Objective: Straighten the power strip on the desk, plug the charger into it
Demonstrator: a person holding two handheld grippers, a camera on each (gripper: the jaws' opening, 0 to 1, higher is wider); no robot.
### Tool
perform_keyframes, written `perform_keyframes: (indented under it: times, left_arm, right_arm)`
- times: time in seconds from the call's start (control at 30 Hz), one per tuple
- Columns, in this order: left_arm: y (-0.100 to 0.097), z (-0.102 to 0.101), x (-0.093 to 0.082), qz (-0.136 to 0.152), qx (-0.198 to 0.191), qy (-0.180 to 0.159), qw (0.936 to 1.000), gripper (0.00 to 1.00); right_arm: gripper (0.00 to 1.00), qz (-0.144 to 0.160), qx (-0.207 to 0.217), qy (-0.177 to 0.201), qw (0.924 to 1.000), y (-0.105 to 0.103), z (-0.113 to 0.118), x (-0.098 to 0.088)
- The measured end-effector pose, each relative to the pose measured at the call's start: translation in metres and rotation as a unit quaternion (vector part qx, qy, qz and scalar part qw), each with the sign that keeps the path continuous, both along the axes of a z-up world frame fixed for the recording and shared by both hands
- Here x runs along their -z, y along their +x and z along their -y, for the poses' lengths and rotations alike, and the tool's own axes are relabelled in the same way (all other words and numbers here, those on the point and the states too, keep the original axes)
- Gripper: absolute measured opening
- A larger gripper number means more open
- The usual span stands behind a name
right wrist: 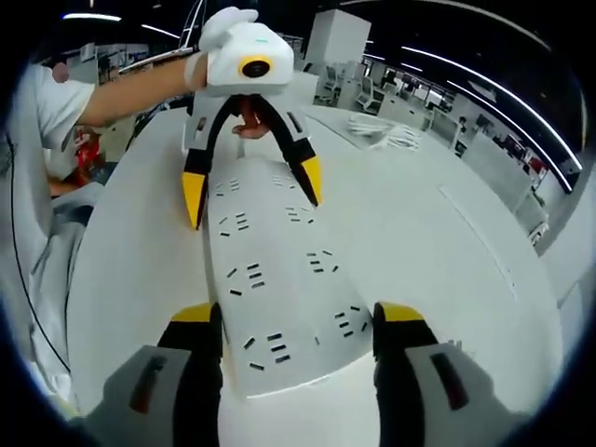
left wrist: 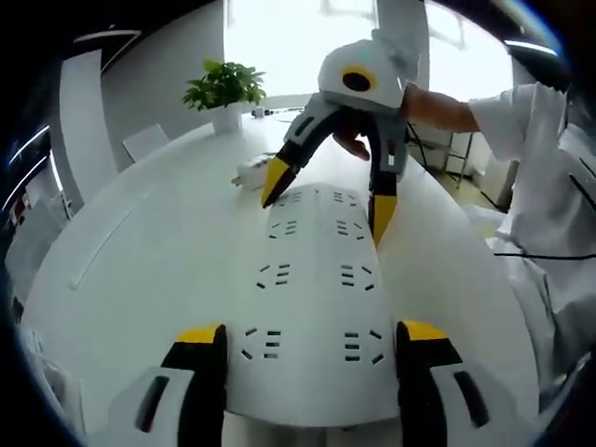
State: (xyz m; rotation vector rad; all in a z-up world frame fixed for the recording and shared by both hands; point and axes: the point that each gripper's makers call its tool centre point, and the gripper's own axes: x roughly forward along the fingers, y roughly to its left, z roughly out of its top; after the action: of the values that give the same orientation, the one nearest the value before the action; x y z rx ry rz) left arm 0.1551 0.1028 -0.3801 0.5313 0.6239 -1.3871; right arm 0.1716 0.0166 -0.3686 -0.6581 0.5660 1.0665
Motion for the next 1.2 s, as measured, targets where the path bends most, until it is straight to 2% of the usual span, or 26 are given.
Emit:
perform_keyframes:
  times: [0.1, 0.23, 0.33, 0.43, 0.53, 0.57, 0.67, 0.77, 0.9, 0.97, 1.13, 1.2]
  left_arm:
    - [0.004, -0.001, -0.001, 0.003, -0.002, -0.009, 1.0000, 0.75]
    - [0.006, -0.001, -0.002, 0.005, -0.001, -0.029, 0.9996, 0.75]
    - [0.007, 0.000, -0.003, 0.008, -0.003, -0.041, 0.9991, 0.75]
    - [0.008, 0.001, -0.003, 0.010, -0.004, -0.050, 0.9987, 0.75]
    - [0.009, 0.001, -0.004, 0.014, -0.004, -0.062, 0.9979, 0.75]
    - [0.009, 0.002, -0.004, 0.014, -0.004, -0.069, 0.9975, 0.75]
    - [0.009, 0.002, -0.006, 0.014, -0.004, -0.091, 0.9957, 0.75]
    - [0.009, 0.003, -0.006, 0.013, -0.003, -0.099, 0.9950, 0.75]
    - [0.008, 0.004, -0.007, 0.012, 0.001, -0.112, 0.9936, 0.75]
    - [0.007, 0.005, -0.008, 0.012, 0.001, -0.116, 0.9932, 0.75]
    - [0.007, 0.005, -0.008, 0.010, 0.002, -0.131, 0.9913, 0.75]
    - [0.007, 0.005, -0.009, 0.009, 0.003, -0.135, 0.9907, 0.75]
  right_arm:
    - [0.65, -0.003, 0.007, 0.015, 0.9999, 0.000, 0.000, -0.002]
    - [0.63, -0.026, 0.018, 0.066, 0.9973, -0.007, -0.004, -0.015]
    - [0.63, -0.024, 0.034, 0.113, 0.9927, -0.009, 0.000, -0.031]
    - [0.63, -0.026, 0.063, 0.156, 0.9854, -0.002, 0.006, -0.042]
    - [0.63, -0.022, 0.080, 0.175, 0.9811, 0.006, 0.011, -0.044]
    - [0.63, -0.021, 0.094, 0.195, 0.9761, 0.010, 0.013, -0.048]
    - [0.62, -0.016, 0.114, 0.226, 0.9672, 0.018, 0.019, -0.054]
    - [0.62, -0.014, 0.124, 0.233, 0.9644, 0.024, 0.025, -0.058]
    - [0.61, 0.003, 0.125, 0.244, 0.9618, 0.029, 0.027, -0.069]
    - [0.60, 0.012, 0.132, 0.255, 0.9578, 0.034, 0.033, -0.075]
    - [0.57, 0.013, 0.147, 0.268, 0.9521, 0.037, 0.049, -0.076]
    - [0.55, 0.027, 0.151, 0.276, 0.9490, 0.037, 0.056, -0.080]
